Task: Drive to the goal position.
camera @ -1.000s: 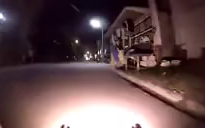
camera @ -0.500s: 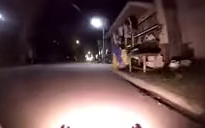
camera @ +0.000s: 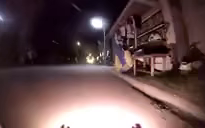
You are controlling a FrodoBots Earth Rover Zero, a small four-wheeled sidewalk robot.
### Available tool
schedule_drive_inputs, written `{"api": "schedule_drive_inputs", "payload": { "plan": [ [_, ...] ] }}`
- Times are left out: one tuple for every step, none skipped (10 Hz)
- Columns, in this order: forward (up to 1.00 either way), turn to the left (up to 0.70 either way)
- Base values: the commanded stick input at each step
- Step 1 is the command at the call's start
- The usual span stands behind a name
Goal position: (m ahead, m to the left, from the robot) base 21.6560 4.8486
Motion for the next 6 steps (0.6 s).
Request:
{"api": "schedule_drive_inputs", "payload": {
  "plan": [
    [0.85, 0.0],
    [0.85, 0.0],
    [0.85, 0.0],
    [0.85, 0.0],
    [0.85, 0.02],
    [0.85, 0.33]
  ]
}}
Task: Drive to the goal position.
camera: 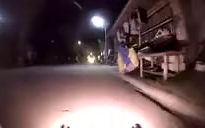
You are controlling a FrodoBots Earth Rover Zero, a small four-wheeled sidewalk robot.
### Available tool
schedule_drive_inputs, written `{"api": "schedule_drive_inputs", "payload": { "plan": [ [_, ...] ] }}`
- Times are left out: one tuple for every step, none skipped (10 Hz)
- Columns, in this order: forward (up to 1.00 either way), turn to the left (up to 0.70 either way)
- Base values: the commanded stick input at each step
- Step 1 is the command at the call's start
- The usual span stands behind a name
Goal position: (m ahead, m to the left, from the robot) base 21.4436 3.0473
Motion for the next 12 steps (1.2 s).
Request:
{"api": "schedule_drive_inputs", "payload": {
  "plan": [
    [0.85, 0.34],
    [0.85, 0.34],
    [0.85, 0.34],
    [0.85, 0.33],
    [0.85, 0.21],
    [0.85, 0.08],
    [0.85, 0.0],
    [0.85, 0.0],
    [0.85, 0.0],
    [0.85, 0.0],
    [0.85, 0.0],
    [0.85, 0.0]
  ]
}}
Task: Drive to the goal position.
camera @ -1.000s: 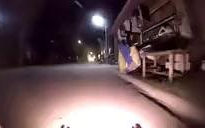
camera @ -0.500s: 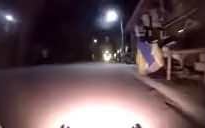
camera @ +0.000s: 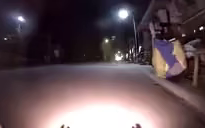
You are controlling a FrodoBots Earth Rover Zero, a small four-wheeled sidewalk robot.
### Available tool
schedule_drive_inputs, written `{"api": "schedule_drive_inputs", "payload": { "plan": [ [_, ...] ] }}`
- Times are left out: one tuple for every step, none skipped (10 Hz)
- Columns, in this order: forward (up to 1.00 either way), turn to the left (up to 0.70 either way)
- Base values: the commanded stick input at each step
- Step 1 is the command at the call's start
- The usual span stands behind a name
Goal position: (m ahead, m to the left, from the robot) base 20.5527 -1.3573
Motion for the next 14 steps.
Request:
{"api": "schedule_drive_inputs", "payload": {
  "plan": [
    [0.85, -0.01],
    [0.85, -0.28],
    [0.85, -0.34],
    [0.85, -0.34],
    [0.85, -0.34],
    [0.85, -0.34],
    [0.85, -0.32],
    [0.85, 0.0],
    [0.85, 0.0],
    [0.85, 0.0],
    [0.85, 0.0],
    [0.85, 0.0],
    [0.85, 0.0],
    [0.85, 0.0]
  ]
}}
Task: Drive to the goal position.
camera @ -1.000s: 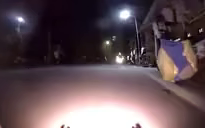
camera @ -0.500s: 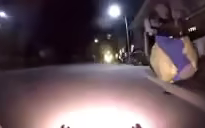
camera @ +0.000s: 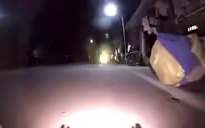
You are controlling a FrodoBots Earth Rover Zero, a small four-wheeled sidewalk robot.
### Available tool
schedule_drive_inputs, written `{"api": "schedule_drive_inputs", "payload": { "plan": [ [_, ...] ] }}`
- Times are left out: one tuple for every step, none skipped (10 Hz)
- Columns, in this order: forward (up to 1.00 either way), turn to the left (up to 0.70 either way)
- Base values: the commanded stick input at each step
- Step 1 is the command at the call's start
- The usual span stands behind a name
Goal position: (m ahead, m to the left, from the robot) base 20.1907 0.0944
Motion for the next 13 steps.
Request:
{"api": "schedule_drive_inputs", "payload": {
  "plan": [
    [0.85, 0.0],
    [0.85, 0.0],
    [0.85, 0.0],
    [0.85, 0.0],
    [0.85, 0.0],
    [0.85, 0.0],
    [0.85, 0.0],
    [0.85, 0.0],
    [0.85, 0.0],
    [0.85, 0.0],
    [0.85, 0.0],
    [0.85, 0.0],
    [0.85, 0.0]
  ]
}}
